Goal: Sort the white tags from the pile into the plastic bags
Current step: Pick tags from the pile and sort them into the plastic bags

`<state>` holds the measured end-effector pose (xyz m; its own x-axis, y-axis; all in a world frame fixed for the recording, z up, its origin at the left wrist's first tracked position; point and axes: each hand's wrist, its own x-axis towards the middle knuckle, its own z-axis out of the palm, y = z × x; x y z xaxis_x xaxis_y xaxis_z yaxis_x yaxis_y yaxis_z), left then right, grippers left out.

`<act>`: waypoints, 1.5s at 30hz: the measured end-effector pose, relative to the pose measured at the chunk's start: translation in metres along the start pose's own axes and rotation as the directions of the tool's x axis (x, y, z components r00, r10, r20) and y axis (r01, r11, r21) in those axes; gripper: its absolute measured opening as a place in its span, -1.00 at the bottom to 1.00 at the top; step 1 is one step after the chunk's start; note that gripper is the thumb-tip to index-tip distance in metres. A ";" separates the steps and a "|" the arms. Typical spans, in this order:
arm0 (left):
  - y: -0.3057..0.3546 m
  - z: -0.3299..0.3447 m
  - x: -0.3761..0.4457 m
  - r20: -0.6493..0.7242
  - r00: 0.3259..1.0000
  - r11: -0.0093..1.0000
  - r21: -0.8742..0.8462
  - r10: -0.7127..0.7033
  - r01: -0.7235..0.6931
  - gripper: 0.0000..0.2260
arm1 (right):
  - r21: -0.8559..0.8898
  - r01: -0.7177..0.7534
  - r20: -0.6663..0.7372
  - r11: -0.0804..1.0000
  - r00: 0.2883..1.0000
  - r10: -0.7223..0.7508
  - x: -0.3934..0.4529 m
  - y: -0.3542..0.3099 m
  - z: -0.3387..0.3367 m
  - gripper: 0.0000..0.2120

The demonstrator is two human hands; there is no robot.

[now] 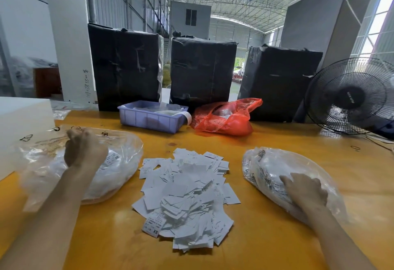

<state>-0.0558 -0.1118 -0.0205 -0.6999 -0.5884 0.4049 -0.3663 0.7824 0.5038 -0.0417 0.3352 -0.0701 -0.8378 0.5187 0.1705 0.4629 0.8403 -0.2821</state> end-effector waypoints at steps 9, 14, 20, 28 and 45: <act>0.038 0.010 -0.020 -0.066 0.961 0.949 -0.155 0.268 -0.275 -0.62 | 0.430 0.002 -0.121 0.903 0.991 0.056 0.006 0.005 0.009 -0.62; 0.065 0.010 -0.044 -0.044 0.916 0.870 -0.299 0.399 -0.393 -0.66 | 0.633 0.201 -0.424 0.747 0.898 0.118 -0.001 -0.008 -0.005 -0.84; 0.106 0.015 -0.097 0.439 0.710 0.580 -0.813 0.550 0.053 -0.52 | 0.998 -0.057 0.061 0.023 0.961 -0.269 -0.057 -0.079 -0.032 -0.73; 0.104 0.022 -0.108 0.692 0.418 0.482 -0.715 0.588 0.506 -0.79 | 0.969 -0.117 0.223 0.218 0.798 -0.560 -0.101 -0.111 -0.013 -0.56; 0.080 0.031 -0.097 0.729 0.401 0.589 -0.684 0.554 0.430 -0.97 | 0.958 -0.066 0.223 0.279 0.780 -0.584 -0.104 -0.116 0.008 -0.84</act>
<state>-0.0362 0.0143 -0.0435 -0.9311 0.3462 -0.1151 -0.0972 0.0686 0.9929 -0.0104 0.1829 -0.0628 -0.9888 -0.1215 0.0869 -0.0934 0.0493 -0.9944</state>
